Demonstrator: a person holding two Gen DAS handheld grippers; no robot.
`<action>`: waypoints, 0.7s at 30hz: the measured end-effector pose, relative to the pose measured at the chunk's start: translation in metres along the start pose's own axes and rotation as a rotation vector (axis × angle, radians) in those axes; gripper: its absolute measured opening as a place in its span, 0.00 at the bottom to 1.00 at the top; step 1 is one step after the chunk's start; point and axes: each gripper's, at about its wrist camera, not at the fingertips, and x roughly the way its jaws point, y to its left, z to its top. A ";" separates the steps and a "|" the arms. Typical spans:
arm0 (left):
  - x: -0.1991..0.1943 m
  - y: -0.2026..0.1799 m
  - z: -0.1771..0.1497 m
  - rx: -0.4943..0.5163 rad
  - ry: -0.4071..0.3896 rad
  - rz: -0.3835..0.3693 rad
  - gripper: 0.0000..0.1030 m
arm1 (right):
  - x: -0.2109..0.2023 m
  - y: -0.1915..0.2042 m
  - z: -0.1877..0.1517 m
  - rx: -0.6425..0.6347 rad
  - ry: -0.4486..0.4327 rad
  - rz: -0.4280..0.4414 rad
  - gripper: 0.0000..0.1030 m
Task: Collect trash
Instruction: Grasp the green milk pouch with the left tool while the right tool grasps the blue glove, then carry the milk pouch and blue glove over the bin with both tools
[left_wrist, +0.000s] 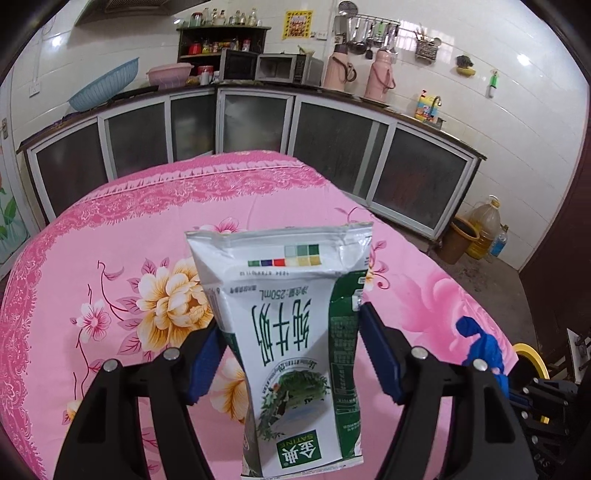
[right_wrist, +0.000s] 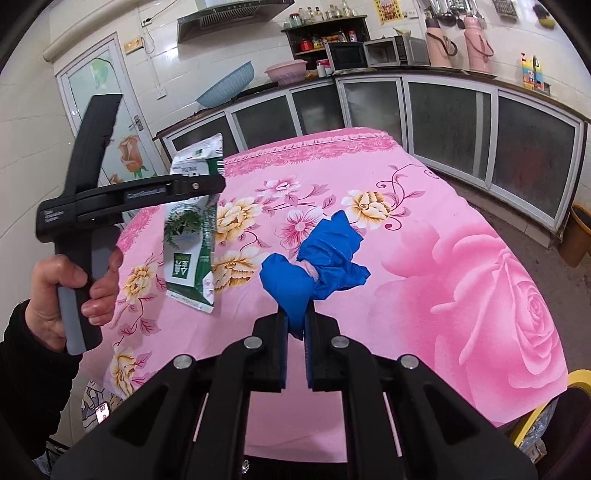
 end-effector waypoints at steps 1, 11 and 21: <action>-0.004 -0.004 -0.001 0.006 -0.006 -0.006 0.64 | -0.003 -0.001 -0.001 0.001 -0.001 -0.003 0.06; -0.029 -0.057 -0.011 0.069 -0.043 -0.094 0.64 | -0.040 -0.033 -0.025 0.046 -0.020 -0.089 0.06; -0.036 -0.152 -0.020 0.189 -0.053 -0.241 0.65 | -0.110 -0.086 -0.057 0.135 -0.081 -0.231 0.06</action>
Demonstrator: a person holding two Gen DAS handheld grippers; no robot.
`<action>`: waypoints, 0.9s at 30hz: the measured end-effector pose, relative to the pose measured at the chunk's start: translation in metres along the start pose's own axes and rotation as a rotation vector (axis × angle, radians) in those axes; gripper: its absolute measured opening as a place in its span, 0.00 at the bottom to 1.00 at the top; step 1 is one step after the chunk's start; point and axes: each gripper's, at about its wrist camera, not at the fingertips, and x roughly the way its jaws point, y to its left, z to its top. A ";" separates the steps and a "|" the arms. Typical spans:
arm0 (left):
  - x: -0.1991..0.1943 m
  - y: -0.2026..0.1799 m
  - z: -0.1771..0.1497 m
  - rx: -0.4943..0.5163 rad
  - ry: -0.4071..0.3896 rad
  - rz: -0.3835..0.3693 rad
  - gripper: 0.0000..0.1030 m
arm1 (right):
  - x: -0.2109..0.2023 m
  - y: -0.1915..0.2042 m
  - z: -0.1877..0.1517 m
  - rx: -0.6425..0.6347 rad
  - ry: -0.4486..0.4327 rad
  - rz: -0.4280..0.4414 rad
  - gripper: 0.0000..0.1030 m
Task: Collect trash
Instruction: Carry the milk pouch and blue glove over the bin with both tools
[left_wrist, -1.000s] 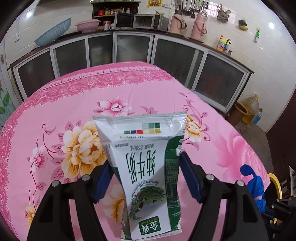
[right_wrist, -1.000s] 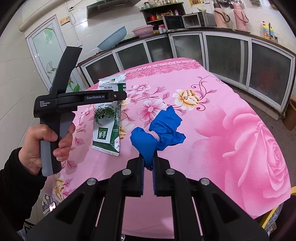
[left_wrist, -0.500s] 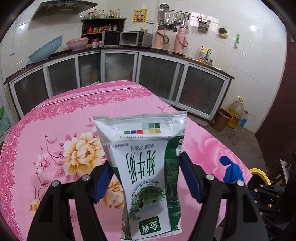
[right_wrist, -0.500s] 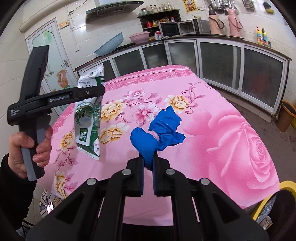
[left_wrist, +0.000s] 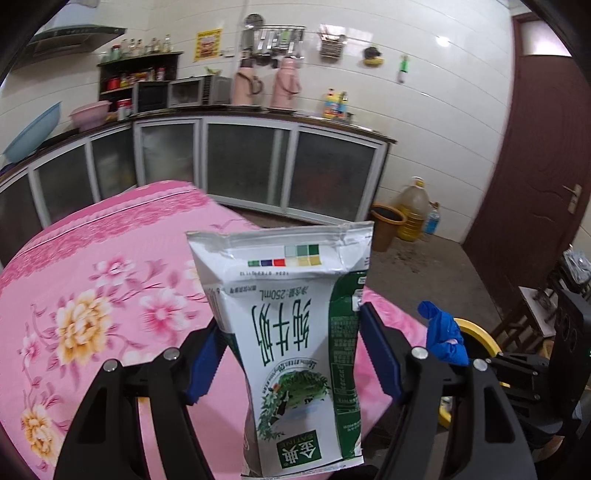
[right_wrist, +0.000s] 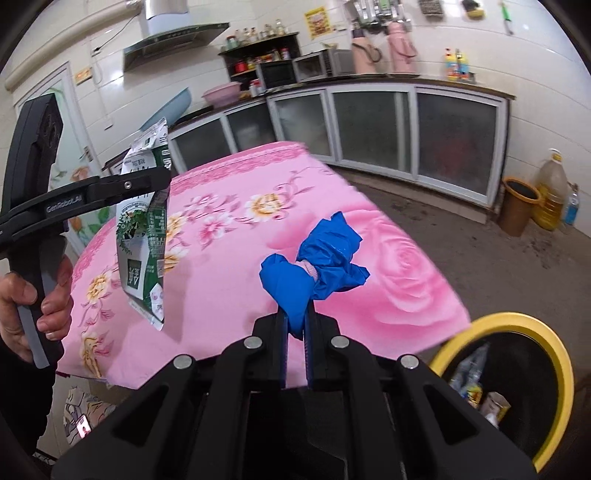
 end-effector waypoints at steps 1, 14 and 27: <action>0.003 -0.013 0.001 0.017 0.001 -0.023 0.65 | -0.008 -0.010 -0.003 0.017 -0.009 -0.022 0.06; 0.031 -0.148 -0.001 0.198 0.005 -0.233 0.65 | -0.074 -0.111 -0.042 0.170 -0.039 -0.244 0.06; 0.066 -0.233 -0.013 0.301 0.056 -0.368 0.65 | -0.091 -0.171 -0.080 0.279 -0.005 -0.343 0.06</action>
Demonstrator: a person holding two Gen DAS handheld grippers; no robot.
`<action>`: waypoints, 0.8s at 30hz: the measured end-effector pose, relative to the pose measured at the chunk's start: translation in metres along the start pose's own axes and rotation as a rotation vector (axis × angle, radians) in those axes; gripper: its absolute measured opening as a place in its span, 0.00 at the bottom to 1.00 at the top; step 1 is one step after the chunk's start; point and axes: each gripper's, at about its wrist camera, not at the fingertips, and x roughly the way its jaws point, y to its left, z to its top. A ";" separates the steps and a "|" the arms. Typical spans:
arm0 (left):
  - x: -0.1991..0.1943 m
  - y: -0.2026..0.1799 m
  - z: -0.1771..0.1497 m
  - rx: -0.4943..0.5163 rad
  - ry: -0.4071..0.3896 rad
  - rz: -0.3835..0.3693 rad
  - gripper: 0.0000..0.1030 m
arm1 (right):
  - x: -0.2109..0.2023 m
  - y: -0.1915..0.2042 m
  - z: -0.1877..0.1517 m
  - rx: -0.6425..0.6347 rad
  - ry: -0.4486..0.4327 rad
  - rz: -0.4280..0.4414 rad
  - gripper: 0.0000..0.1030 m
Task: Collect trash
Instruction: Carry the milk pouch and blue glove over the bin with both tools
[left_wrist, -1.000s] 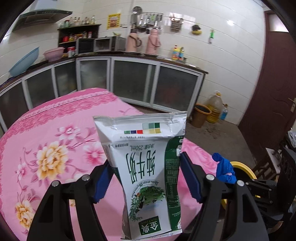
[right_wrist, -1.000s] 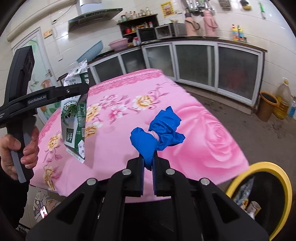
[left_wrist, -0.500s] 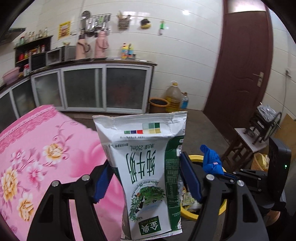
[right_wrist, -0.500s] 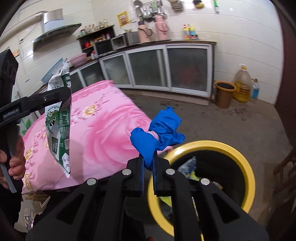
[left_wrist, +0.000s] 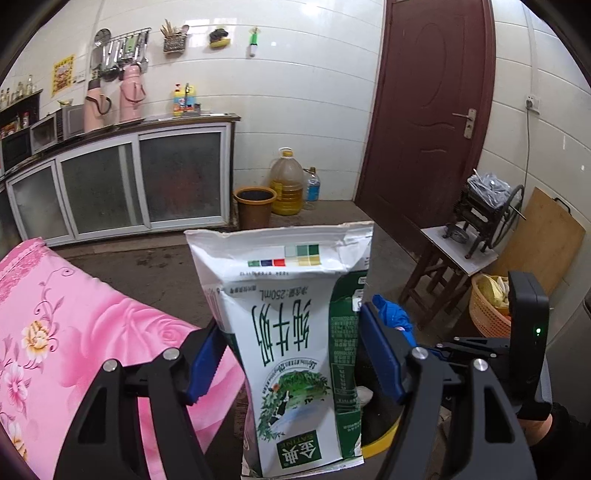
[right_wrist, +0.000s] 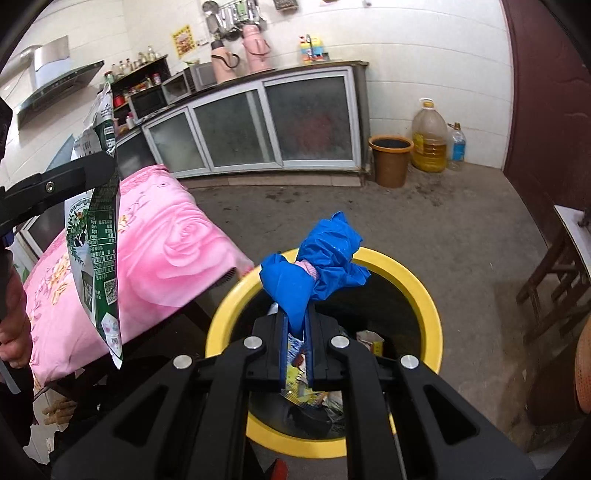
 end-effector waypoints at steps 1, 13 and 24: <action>0.004 -0.002 0.001 0.005 0.006 -0.008 0.65 | 0.001 -0.004 -0.001 0.008 0.004 -0.003 0.06; 0.051 -0.022 -0.004 0.022 0.066 -0.065 0.65 | 0.012 -0.028 -0.014 0.054 0.049 -0.039 0.06; 0.090 -0.018 -0.012 0.000 0.143 -0.073 0.65 | 0.035 -0.035 -0.024 0.086 0.135 -0.034 0.06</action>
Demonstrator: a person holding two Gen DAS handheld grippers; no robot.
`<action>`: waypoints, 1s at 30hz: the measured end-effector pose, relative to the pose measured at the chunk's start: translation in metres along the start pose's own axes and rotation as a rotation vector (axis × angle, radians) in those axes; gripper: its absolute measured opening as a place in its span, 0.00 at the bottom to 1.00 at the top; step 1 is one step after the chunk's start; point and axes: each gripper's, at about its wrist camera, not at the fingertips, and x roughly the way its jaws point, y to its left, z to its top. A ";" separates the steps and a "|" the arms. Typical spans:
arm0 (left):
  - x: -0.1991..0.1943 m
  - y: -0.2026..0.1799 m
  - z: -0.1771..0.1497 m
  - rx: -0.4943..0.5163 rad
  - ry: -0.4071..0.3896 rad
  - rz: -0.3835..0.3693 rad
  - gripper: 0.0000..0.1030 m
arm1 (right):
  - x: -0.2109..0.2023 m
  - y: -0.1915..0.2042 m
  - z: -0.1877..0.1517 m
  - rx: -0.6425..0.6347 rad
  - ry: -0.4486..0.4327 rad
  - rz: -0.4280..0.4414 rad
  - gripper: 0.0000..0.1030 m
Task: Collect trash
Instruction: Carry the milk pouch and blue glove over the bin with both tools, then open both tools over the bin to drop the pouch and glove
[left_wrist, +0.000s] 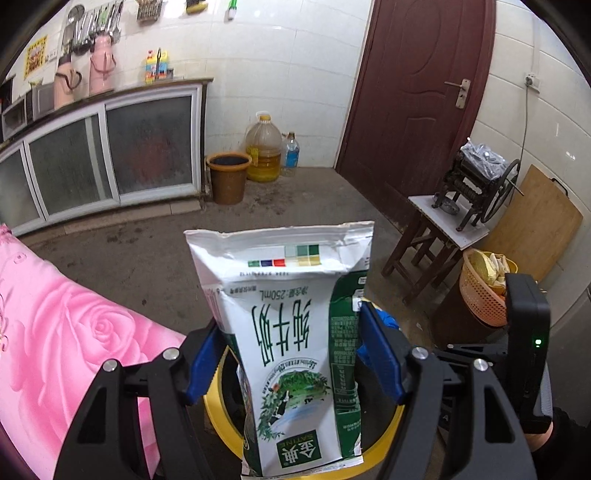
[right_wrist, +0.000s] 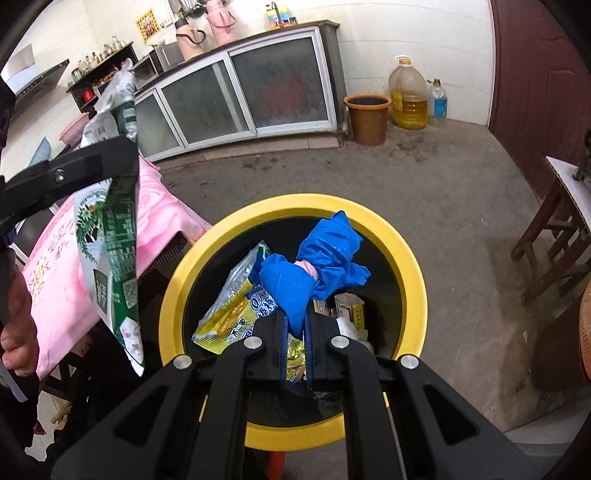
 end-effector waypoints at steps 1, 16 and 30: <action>0.006 0.002 -0.001 -0.006 0.014 0.000 0.65 | 0.001 0.000 0.001 0.001 0.003 0.000 0.06; 0.066 0.020 -0.018 -0.103 0.138 -0.050 0.66 | 0.028 -0.002 0.004 0.047 0.124 -0.028 0.09; 0.017 0.045 -0.031 -0.163 0.051 -0.029 0.92 | -0.006 -0.005 -0.008 0.134 0.048 -0.123 0.59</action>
